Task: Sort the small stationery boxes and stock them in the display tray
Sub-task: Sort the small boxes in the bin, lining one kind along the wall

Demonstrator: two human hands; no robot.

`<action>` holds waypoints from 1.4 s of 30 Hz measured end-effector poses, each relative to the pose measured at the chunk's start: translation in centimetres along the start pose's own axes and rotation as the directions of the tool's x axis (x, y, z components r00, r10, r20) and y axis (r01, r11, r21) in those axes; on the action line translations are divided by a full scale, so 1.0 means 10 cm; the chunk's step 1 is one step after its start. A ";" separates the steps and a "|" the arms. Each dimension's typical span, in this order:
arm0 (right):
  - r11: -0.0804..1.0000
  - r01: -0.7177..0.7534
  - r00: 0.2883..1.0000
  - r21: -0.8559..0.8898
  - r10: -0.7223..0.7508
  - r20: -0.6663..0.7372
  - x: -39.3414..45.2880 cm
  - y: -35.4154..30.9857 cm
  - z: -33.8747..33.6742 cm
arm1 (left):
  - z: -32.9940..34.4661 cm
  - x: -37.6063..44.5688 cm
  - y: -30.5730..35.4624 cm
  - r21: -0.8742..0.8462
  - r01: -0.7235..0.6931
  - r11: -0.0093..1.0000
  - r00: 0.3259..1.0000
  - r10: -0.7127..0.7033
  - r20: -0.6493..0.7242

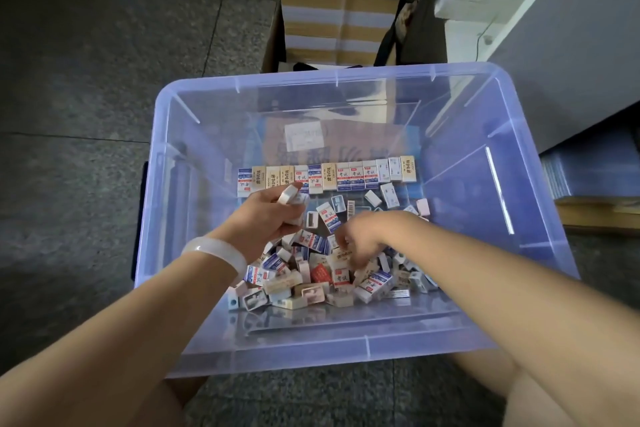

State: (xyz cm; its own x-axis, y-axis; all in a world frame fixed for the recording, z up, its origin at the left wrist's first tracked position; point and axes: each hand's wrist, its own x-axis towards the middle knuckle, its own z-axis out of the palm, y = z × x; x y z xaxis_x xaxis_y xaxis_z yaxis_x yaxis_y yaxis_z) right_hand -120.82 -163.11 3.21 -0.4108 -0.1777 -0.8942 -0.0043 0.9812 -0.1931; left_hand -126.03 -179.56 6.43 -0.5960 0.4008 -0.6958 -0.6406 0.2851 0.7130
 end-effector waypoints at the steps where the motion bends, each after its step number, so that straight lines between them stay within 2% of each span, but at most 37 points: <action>1: 0.998 -0.004 1.000 -0.055 0.004 -0.003 0.01 -0.02 0.01 | 0.01 0.00 0.00 0.004 0.002 1.000 1.000 -0.002 0.008; 3: 0.992 -0.019 0.999 -0.126 0.023 0.028 0.06 -0.08 0.02 | 0.02 -0.02 0.00 0.033 0.012 0.999 1.000 -0.013 0.022; 7: 0.993 0.005 0.998 -0.119 0.004 0.070 0.10 -0.15 0.02 | 0.01 -0.04 0.01 0.003 0.036 0.999 0.999 -0.036 -0.019; 12: 0.988 0.129 0.990 0.089 -0.124 -0.064 -0.13 -0.03 0.01 | -0.01 -0.04 0.05 -0.121 0.061 0.991 0.997 -0.066 -0.045; 16: 0.919 0.209 0.968 0.333 -0.146 -0.205 -0.26 0.19 -0.04 | 0.02 -0.05 0.05 -0.230 0.089 0.969 0.996 -0.093 -0.008; 17: 0.864 0.233 0.961 0.445 -0.135 -0.241 -0.31 0.26 -0.08 | 0.03 -0.06 0.06 -0.250 0.089 0.964 0.996 -0.091 0.005; 18: 0.751 0.261 0.956 0.606 -0.115 -0.269 -0.39 0.32 -0.12 | 0.05 -0.06 0.07 -0.269 0.083 0.960 0.997 -0.081 0.016; 20: 0.328 0.312 0.949 0.892 -0.067 -0.307 -0.54 0.36 -0.17 | 0.09 -0.07 0.10 -0.320 0.063 0.945 0.998 -0.053 0.039; 21: 0.127 0.335 0.942 0.934 -0.045 -0.332 -0.59 0.34 -0.18 | 0.11 -0.07 0.12 -0.358 0.051 0.932 0.998 -0.035 0.051; 22: -0.009 0.355 0.934 0.935 -0.025 -0.355 -0.63 0.32 -0.18 | 0.12 -0.08 0.14 -0.403 0.041 0.914 0.998 -0.015 0.067; 24: -0.185 0.374 0.923 0.909 -0.015 -0.383 -0.66 0.23 -0.17 | 0.12 -0.09 0.19 -0.471 0.035 0.881 0.993 0.021 0.115; 26: -0.275 0.363 0.922 0.891 -0.035 -0.386 -0.67 0.15 -0.17 | 0.10 -0.11 0.21 -0.433 0.017 0.901 0.984 0.061 0.165; 30: -0.309 0.330 0.922 0.892 -0.098 -0.375 -0.69 0.07 -0.15 | 0.09 -0.18 0.24 -0.317 -0.019 0.948 0.957 0.109 0.267; 32: -0.302 0.328 0.924 0.895 -0.097 -0.371 -0.67 0.05 -0.14 | 0.11 -0.22 0.25 -0.317 -0.020 0.948 0.938 0.127 0.323; 35: -0.274 0.332 0.931 0.903 -0.058 -0.360 -0.65 0.03 -0.13 | 0.14 -0.24 0.27 -0.361 0.023 0.932 0.946 0.097 0.310; 37: -0.197 0.333 0.942 0.922 0.018 -0.336 -0.64 0.05 -0.14 | 0.15 -0.22 0.28 -0.395 0.045 0.918 0.967 0.060 0.249; 39: -0.177 0.345 0.938 0.922 0.104 -0.331 -0.61 0.08 -0.16 | 0.12 -0.21 0.27 -0.408 0.037 0.912 0.991 0.018 0.130; 41: -0.182 0.357 0.926 0.916 0.200 -0.321 -0.55 0.12 -0.18 | 0.06 -0.22 0.25 -0.339 0.007 0.941 1.000 -0.008 -0.001; 42: -0.135 0.357 0.914 0.924 0.254 -0.316 -0.51 0.14 -0.20 | 0.03 -0.24 0.23 -0.280 0.004 0.960 0.999 -0.018 -0.046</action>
State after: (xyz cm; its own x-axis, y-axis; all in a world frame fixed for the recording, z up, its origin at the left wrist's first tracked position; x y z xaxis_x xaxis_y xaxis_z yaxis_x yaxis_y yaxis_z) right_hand -120.54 -160.73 8.31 -0.6644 0.1105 -0.7392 0.6969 -0.2659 -0.6661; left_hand -125.93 -179.62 9.79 -0.6064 0.3551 -0.7115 -0.7529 0.0313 0.6574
